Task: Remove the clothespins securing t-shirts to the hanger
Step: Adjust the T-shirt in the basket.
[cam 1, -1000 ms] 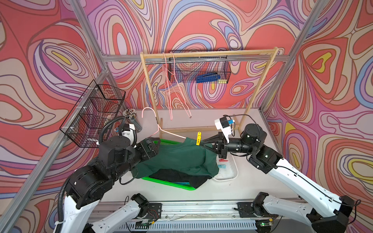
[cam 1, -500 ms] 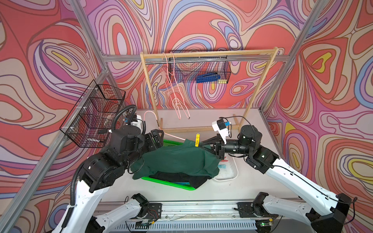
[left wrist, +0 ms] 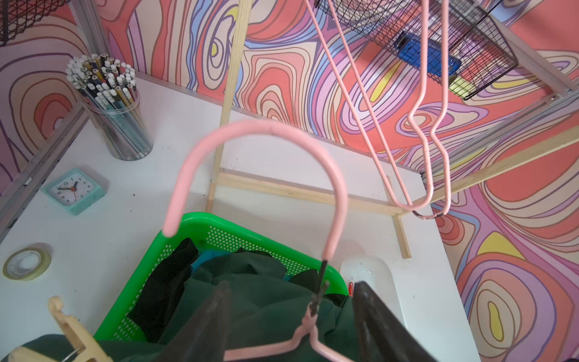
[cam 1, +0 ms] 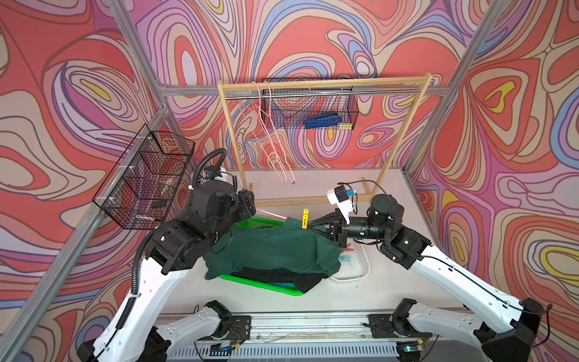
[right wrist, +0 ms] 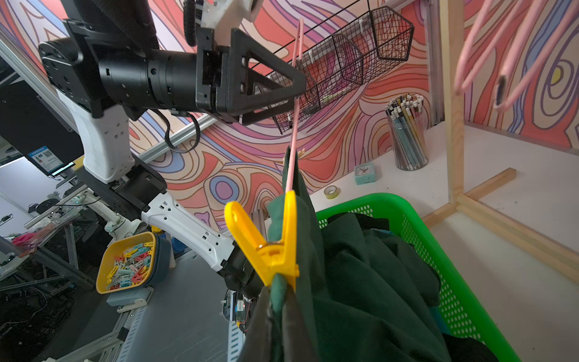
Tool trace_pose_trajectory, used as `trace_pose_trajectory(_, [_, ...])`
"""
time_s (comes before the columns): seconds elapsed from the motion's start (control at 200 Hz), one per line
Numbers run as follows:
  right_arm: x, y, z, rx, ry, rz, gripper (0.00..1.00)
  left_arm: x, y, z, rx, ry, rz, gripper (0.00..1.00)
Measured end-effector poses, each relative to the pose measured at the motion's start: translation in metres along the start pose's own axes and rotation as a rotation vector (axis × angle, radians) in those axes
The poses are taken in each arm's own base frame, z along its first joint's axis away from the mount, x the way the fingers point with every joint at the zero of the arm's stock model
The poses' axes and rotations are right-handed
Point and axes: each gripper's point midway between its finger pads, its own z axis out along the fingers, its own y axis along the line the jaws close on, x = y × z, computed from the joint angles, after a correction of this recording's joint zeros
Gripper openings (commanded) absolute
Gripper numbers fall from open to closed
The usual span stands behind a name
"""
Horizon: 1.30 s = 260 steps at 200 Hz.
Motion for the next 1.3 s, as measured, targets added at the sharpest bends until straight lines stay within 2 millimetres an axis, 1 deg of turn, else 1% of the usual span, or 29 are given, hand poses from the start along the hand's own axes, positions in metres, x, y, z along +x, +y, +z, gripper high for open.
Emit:
trace_pose_trajectory(0.195, [0.001, -0.001, 0.0, 0.001, 0.003, 0.0, 0.0, -0.005, -0.004, 0.006, 0.015, -0.017, -0.007, 0.54])
trace_pose_trajectory(0.255, [0.002, -0.002, 0.001, 0.003, 0.008, 0.002, 0.0, -0.004, -0.004, 0.009, 0.016, -0.017, -0.01, 0.5])
trace_pose_trajectory(0.436, [0.006, -0.005, 0.003, 0.008, 0.021, 0.01, 0.0, 0.005, -0.005, 0.019, 0.031, 0.006, -0.011, 0.25])
trace_pose_trajectory(0.541, [0.006, -0.006, 0.004, 0.007, 0.022, 0.014, 0.0, 0.009, -0.007, 0.025, 0.049, 0.01, -0.002, 0.0])
trace_pose_trajectory(0.596, [0.005, -0.006, 0.004, 0.01, 0.018, 0.014, 0.0, 0.01, -0.002, 0.027, 0.036, 0.004, 0.012, 0.0])
trace_pose_trajectory(0.646, [0.004, -0.006, 0.003, 0.012, 0.016, 0.015, 0.0, 0.016, 0.003, 0.029, 0.026, 0.011, 0.028, 0.0])
trace_pose_trajectory(0.756, [0.008, -0.009, 0.005, 0.014, 0.031, 0.039, 0.0, 0.02, 0.007, 0.029, 0.033, -0.004, 0.038, 0.0])
trace_pose_trajectory(0.776, [0.009, -0.01, 0.006, 0.015, 0.035, 0.043, 0.04, 0.02, 0.008, 0.028, 0.035, -0.008, 0.041, 0.0])
trace_pose_trajectory(0.846, [0.012, -0.012, 0.009, 0.016, 0.048, 0.061, 0.24, 0.021, 0.011, 0.024, 0.036, -0.022, 0.049, 0.0])
trace_pose_trajectory(0.926, [0.008, -0.013, 0.011, 0.021, 0.055, 0.063, 0.4, 0.024, 0.013, 0.02, 0.054, -0.03, 0.049, 0.0])
trace_pose_trajectory(1.027, [-0.003, -0.011, 0.011, 0.027, 0.054, 0.059, 0.53, 0.033, 0.018, 0.018, 0.067, -0.026, 0.048, 0.0])
trace_pose_trajectory(1.137, [-0.012, -0.008, 0.008, 0.043, 0.054, 0.043, 0.65, 0.044, 0.024, 0.021, 0.064, -0.007, 0.054, 0.0])
trace_pose_trajectory(1.217, [-0.013, -0.009, 0.006, 0.062, 0.064, 0.034, 0.67, 0.049, 0.026, 0.023, 0.061, 0.004, 0.061, 0.0])
trace_pose_trajectory(1.302, [-0.013, -0.009, 0.004, 0.081, 0.082, 0.028, 0.68, 0.05, 0.026, 0.024, 0.062, 0.006, 0.065, 0.0])
